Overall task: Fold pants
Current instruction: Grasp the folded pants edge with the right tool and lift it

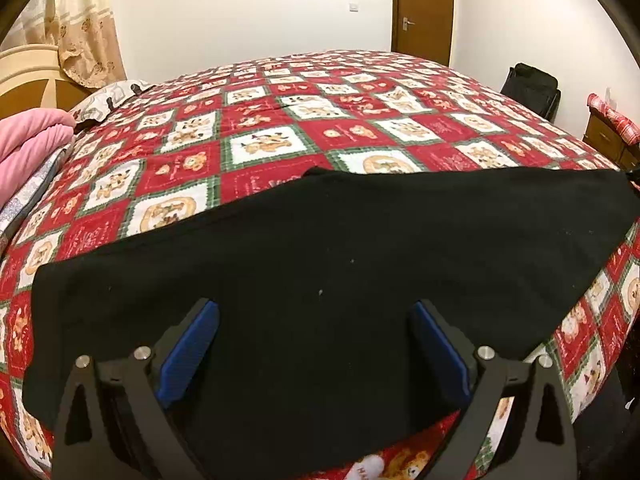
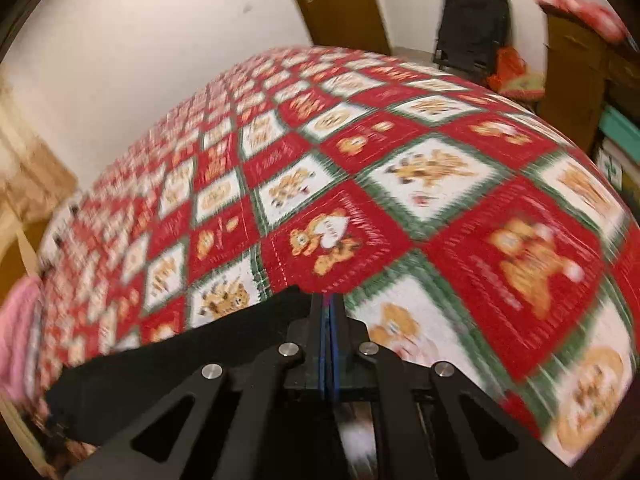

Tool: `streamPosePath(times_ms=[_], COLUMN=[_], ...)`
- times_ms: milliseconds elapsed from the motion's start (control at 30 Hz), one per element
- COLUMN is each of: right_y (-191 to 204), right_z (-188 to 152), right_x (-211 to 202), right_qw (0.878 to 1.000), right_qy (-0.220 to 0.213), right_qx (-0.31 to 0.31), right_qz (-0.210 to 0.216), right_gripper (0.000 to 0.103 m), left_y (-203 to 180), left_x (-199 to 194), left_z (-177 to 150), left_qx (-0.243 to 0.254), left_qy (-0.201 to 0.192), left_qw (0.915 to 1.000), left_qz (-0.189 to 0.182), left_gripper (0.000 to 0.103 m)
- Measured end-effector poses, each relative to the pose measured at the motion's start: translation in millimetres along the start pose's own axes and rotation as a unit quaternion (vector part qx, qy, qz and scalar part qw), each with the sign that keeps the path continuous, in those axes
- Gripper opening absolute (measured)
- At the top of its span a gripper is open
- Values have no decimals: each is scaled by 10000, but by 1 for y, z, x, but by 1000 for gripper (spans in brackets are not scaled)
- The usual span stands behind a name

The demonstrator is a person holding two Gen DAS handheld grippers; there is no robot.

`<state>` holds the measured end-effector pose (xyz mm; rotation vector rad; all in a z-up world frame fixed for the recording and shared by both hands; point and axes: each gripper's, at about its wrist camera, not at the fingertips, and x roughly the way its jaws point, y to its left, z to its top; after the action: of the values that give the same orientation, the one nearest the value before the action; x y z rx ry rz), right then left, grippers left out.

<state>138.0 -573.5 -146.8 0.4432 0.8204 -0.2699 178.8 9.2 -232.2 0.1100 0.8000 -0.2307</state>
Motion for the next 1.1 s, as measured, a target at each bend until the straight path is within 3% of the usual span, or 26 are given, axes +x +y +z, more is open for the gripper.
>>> streamPosePath(times_ms=[33, 67, 100, 333, 500, 633, 967, 1000, 1100], right_y=[-4, -11, -14, -16, -14, -14, -9, -7, 3], right_z=[-2, -8, -12, -51, -61, -67, -69, -70, -74], right_x=[-9, -21, -28, -54, -50, -48, -36, -38, -37], right_qw=[9999, 9996, 9991, 9972, 9963, 9920, 9901, 9904, 9906], right_qy=[-62, -110, -159, -178, -120, 22, -213, -236, -92], right_qx=[95, 248, 365, 559, 642, 850, 955, 930, 788], right_qz=[-9, 56, 128, 474, 555, 937, 1002, 994, 1117], right_gripper=[39, 77, 85, 84, 63, 61, 60, 54, 48], left_y=[0, 1, 1, -2, 0, 2, 2, 3, 6], left_x=[-1, -1, -2, -11, -14, -12, -7, -7, -7], left_z=[0, -1, -2, -5, -5, -7, -13, -13, -14], left_qx=[-12, -31, -37, 8, -13, -65, -82, -94, -158], left_qy=[-14, -38, -57, -212, -246, -218, -169, -167, -175], left_qw=[10000, 10000, 10000, 9998, 9997, 9997, 9998, 9998, 9997], left_qz=[-11, -12, -2, 57, 79, 98, 114, 113, 100], left_gripper=[99, 99, 99, 99, 99, 99, 99, 99, 99])
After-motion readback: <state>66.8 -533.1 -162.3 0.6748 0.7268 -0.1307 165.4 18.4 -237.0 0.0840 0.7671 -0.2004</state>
